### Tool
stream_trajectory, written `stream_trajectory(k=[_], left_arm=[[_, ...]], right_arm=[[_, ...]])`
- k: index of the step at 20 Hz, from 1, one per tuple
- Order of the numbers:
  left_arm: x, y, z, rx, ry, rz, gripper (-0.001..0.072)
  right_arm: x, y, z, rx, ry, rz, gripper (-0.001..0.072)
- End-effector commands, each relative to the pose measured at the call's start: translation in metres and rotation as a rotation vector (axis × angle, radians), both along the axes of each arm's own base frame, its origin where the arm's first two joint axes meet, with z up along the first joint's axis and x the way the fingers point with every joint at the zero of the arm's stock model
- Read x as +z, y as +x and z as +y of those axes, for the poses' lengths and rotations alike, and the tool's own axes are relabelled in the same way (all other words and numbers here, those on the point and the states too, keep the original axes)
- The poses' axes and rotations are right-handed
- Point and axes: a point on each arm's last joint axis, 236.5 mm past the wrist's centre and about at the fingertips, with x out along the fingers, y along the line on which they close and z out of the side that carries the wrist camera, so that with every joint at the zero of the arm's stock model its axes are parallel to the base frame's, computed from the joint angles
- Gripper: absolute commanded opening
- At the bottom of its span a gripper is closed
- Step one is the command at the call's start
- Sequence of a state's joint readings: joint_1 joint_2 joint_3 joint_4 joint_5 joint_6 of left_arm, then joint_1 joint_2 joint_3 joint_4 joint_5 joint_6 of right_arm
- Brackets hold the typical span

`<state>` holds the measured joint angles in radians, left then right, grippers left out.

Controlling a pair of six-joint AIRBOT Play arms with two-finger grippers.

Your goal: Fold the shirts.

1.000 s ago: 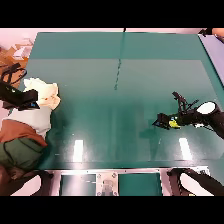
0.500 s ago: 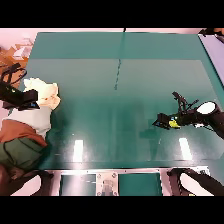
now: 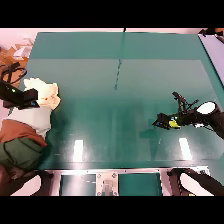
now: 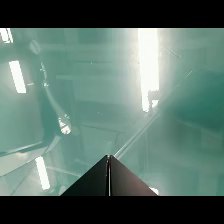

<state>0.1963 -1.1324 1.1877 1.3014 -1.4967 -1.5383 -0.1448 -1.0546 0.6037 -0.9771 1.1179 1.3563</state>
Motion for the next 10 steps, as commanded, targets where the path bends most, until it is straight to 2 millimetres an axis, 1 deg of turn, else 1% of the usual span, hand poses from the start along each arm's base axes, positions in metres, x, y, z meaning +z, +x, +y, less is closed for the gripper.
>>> stream_trajectory(k=[1,2,3,4,5,6,8,10], left_arm=[[0.009,0.043,0.017,-0.007,0.079,-0.195,0.0152],[0.013,0.059,0.033,-0.01,0.151,-0.268,0.0662],[0.015,0.073,0.053,0.011,0.23,-0.318,0.072],[0.015,0.084,0.075,0.015,0.32,-0.35,0.072],[0.01,0.091,0.095,0.023,0.383,-0.359,0.072],[0.002,0.097,0.111,0.046,0.403,-0.356,0.072],[-0.025,0.104,0.143,0.106,0.408,-0.323,0.072],[-0.055,0.107,0.166,0.14,0.408,-0.284,0.072]], right_arm=[[0.0,0.0,0.0,0.0,0.0,0.0,0.001],[0.0,0.0,0.0,0.001,0.0,0.0,0.001],[0.0,0.0,0.0,0.0,0.0,0.0,0.001],[0.0,0.0,0.0,0.0,0.0,0.0,0.0011],[0.0,0.0,0.0,0.001,0.0,0.0,0.0011],[0.0,0.0,0.0,0.001,0.0,0.0,0.001],[0.0,0.0,0.0,0.0,0.0,0.0,0.001],[0.0,0.0,0.0,0.001,0.0,0.0,0.0011]])
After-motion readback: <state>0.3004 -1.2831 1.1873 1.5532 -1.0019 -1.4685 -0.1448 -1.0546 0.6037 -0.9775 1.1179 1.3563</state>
